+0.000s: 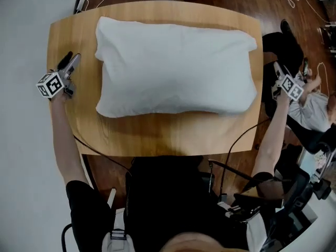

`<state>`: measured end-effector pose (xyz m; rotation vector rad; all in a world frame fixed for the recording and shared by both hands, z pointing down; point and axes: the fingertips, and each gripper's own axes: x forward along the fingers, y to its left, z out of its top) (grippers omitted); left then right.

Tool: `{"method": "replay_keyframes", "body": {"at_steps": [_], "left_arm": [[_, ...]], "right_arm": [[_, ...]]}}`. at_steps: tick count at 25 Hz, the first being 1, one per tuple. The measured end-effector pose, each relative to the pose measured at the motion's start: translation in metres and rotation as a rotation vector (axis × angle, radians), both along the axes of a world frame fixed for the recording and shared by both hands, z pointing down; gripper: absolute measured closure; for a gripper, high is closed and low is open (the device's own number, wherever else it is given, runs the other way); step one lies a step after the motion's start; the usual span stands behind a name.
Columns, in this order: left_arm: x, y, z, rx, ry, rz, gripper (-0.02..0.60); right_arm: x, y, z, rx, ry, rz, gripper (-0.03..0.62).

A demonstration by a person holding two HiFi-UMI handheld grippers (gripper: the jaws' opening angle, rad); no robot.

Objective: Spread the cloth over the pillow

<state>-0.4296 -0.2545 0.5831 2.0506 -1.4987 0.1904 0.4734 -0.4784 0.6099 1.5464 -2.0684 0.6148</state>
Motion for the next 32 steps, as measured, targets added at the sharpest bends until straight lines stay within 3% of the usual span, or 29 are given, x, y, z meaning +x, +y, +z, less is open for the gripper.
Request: {"method": "replay_keyframes", "body": {"at_steps": [3, 5, 7, 9, 10, 12, 14, 20, 26, 29, 32], "left_arm": [[0.085, 0.113, -0.008, -0.048, 0.030, 0.378, 0.318], [0.117, 0.183, 0.009, -0.136, -0.022, 0.509, 0.301], [0.123, 0.228, 0.037, -0.222, -0.099, 0.494, 0.317], [0.119, 0.241, 0.046, -0.207, -0.094, 0.376, 0.479], [0.120, 0.243, 0.046, -0.175, -0.064, 0.332, 0.513], [0.132, 0.248, 0.046, -0.131, -0.022, 0.323, 0.532], [0.138, 0.264, 0.051, -0.139, -0.055, 0.336, 0.532], [0.159, 0.274, 0.077, -0.181, -0.265, 0.347, 0.535], [0.160, 0.273, 0.087, -0.267, -0.414, 0.326, 0.535], [0.157, 0.272, 0.089, -0.342, -0.466, 0.311, 0.535], [0.166, 0.271, 0.096, -0.387, -0.468, 0.272, 0.537]], "right_arm": [[0.010, 0.105, -0.029, 0.052, -0.068, 0.044, 0.396], [-0.006, 0.178, -0.034, 0.042, -0.128, 0.082, 0.396], [-0.027, 0.247, -0.030, 0.018, -0.210, 0.116, 0.397], [-0.039, 0.314, -0.023, -0.004, -0.261, 0.142, 0.405], [-0.041, 0.347, -0.022, -0.014, -0.266, 0.148, 0.413], [-0.034, 0.410, -0.022, -0.044, -0.227, 0.157, 0.414], [-0.029, 0.450, -0.013, -0.093, -0.126, 0.110, 0.416], [-0.065, 0.428, 0.038, -0.217, 0.323, -0.381, 0.396], [-0.111, 0.349, 0.080, -0.224, 0.425, -0.648, 0.395], [-0.127, 0.306, 0.105, -0.193, 0.562, -0.790, 0.395], [-0.128, 0.280, 0.120, -0.143, 0.740, -1.006, 0.395]]}}
